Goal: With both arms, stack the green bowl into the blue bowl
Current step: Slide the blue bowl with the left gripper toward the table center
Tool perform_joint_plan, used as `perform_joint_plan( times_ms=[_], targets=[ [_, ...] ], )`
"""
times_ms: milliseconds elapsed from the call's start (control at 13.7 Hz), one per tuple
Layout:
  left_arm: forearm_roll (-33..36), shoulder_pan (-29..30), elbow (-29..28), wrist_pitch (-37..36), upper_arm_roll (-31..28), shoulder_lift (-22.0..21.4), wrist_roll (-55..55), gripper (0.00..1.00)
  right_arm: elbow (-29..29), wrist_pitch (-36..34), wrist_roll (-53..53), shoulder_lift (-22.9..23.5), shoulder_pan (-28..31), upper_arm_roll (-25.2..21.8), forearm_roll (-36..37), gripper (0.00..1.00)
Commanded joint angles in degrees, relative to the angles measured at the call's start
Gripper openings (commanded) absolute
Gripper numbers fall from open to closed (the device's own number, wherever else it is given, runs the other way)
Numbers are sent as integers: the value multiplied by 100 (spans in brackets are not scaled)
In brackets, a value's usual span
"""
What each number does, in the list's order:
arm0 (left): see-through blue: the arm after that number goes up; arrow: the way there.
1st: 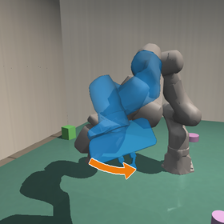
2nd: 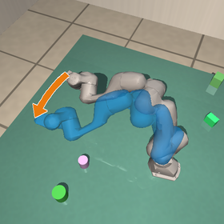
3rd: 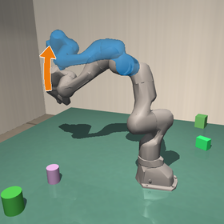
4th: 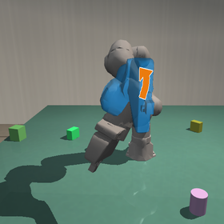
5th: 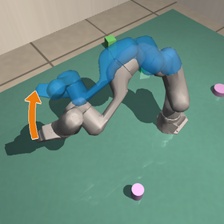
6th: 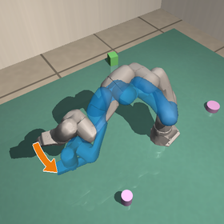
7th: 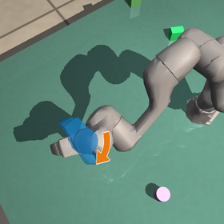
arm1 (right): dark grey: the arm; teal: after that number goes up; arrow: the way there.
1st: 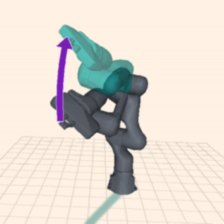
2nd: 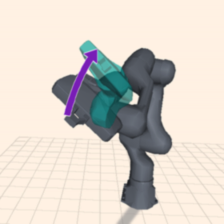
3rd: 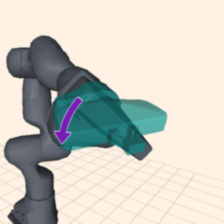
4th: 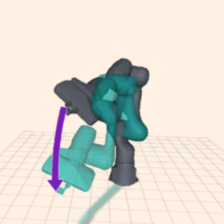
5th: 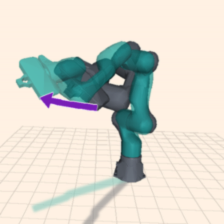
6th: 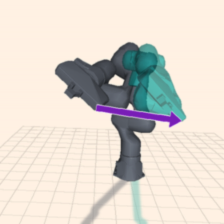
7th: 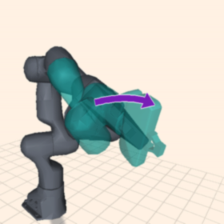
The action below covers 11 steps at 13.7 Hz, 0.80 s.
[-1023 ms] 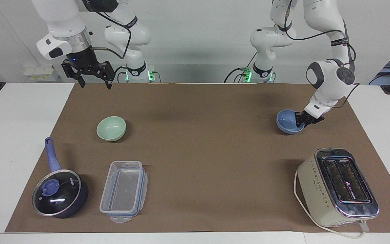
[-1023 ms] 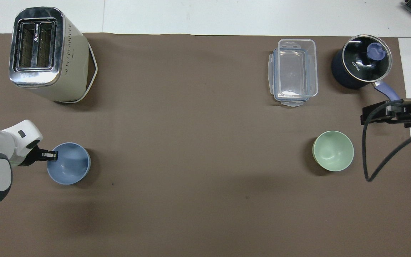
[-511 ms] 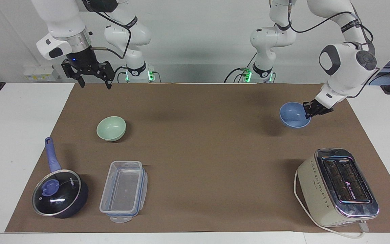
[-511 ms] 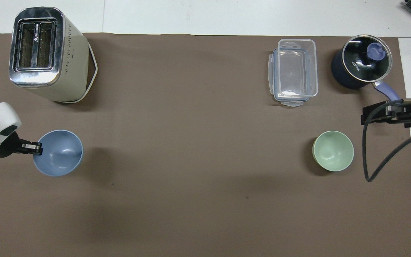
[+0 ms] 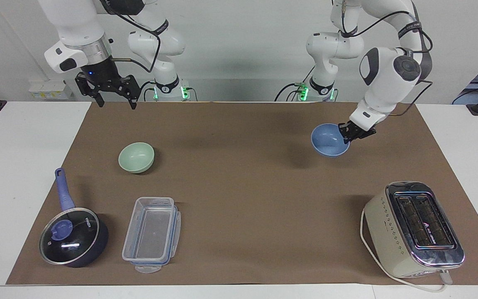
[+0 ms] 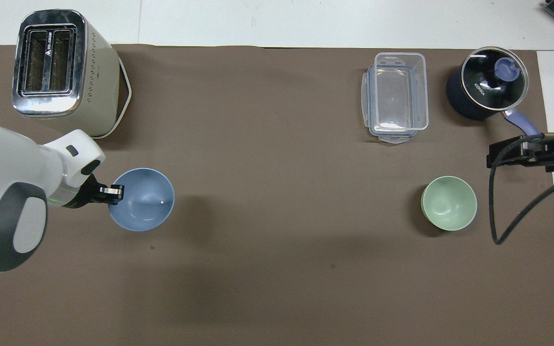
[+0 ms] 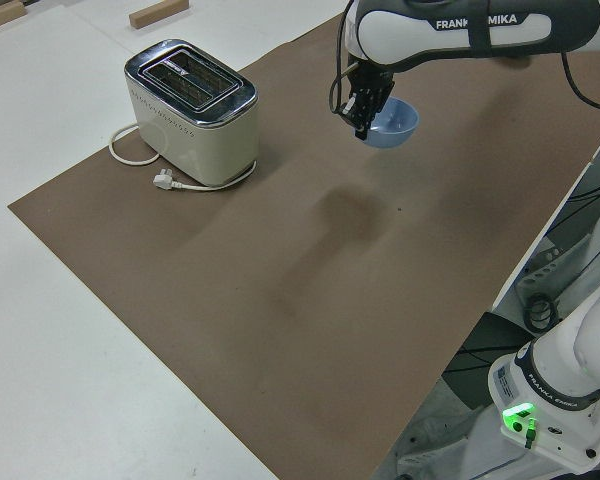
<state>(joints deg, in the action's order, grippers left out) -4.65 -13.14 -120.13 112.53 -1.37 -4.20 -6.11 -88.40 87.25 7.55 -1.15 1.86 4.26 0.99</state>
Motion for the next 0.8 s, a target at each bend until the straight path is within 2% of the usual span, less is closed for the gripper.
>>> perform_joint_plan(
  times_ms=[0, 292, 584, 731],
  targets=[
    [-159, -670, -63, 365, -92, -20, -810, 0, -99, 29, -131, -87, 95, 22, -99, 100],
    [-168, -1672, -422, 1321, -92, 129, -1926, 0, -99, 55, -140, -87, 104, 22, -99, 100],
    [-168, -2472, -678, 2140, -92, 551, -2850, 0, -108, 100, -158, -87, 253, 31, -99, 100],
    [-168, -2807, -1010, 2771, -92, 683, -3079, 0, -134, 222, -166, -87, 262, 31, -99, 100]
  ],
)
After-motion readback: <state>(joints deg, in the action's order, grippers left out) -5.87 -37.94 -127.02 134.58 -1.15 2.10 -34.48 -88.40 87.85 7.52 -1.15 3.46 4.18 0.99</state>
